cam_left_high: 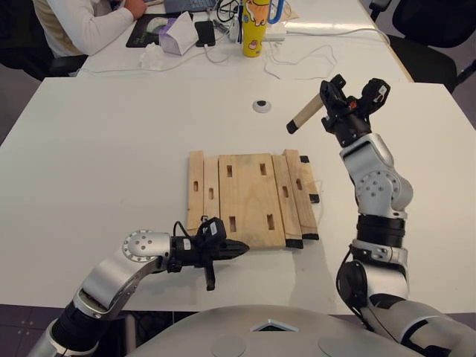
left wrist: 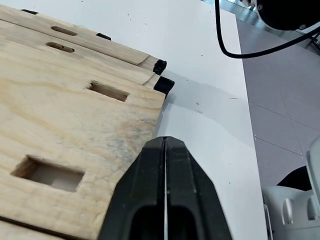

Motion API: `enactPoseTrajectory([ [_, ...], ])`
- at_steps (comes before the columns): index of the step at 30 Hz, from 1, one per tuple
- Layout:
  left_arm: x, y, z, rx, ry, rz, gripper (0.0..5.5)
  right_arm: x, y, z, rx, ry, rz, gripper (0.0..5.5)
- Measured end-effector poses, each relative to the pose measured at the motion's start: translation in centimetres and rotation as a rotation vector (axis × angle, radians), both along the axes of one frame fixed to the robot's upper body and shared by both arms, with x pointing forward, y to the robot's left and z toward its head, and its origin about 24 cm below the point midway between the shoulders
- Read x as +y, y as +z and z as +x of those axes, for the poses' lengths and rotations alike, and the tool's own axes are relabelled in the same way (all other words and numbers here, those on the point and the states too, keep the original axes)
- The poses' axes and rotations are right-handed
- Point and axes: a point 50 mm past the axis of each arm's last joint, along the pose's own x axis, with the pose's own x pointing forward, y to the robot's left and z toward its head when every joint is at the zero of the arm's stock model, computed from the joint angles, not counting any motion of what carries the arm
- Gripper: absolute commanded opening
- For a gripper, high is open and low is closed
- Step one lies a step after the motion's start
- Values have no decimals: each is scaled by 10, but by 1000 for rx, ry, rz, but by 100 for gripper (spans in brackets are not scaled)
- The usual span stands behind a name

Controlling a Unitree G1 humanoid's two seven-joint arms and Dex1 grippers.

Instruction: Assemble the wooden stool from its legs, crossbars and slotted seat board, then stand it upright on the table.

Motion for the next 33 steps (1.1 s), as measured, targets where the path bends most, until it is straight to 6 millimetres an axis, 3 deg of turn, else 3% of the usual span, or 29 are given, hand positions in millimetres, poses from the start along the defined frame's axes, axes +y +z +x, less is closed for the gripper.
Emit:
enactPoseTrajectory([
  [5,4,-13,-6,47,19,21,0,5,-22,-41,80,74,-82,43],
  [12,5,-21,0,27,92,45,0,11,-43,-73,158,97,-160,43],
  [20,-1,-18,9,4,146,22,0,7,-45,-79,167,73,-190,43],
  [33,2,-16,26,-23,200,22,0,18,-44,-78,166,33,-114,43],
])
